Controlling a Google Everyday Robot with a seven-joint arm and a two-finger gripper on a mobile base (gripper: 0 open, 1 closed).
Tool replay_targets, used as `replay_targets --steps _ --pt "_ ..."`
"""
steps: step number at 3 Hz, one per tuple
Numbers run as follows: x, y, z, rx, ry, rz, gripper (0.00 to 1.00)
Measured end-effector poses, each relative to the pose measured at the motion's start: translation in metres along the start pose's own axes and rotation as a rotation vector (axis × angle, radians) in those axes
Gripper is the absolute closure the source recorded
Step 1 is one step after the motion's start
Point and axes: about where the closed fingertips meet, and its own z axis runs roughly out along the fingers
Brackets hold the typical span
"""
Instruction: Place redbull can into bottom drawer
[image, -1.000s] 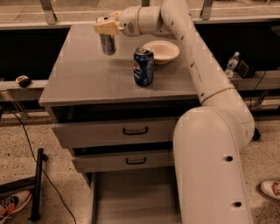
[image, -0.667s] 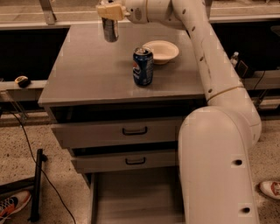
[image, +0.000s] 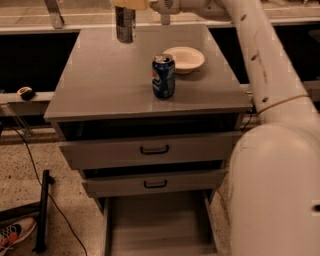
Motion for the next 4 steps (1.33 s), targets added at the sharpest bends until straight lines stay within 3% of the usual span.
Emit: replay_targets --steps 1,2,3,4 --pt "-0.014 0.040 -0.010 -0.074 -0.012 0.024 1.00" --pt "-0.014 0.067 -0.030 -0.085 -0.030 0.043 1.00" --pt "0.005 0.089 -0.069 -0.011 0.054 0.057 1.00" --pt "0.046 0.113 -0.100 0.057 0.171 0.057 1.00"
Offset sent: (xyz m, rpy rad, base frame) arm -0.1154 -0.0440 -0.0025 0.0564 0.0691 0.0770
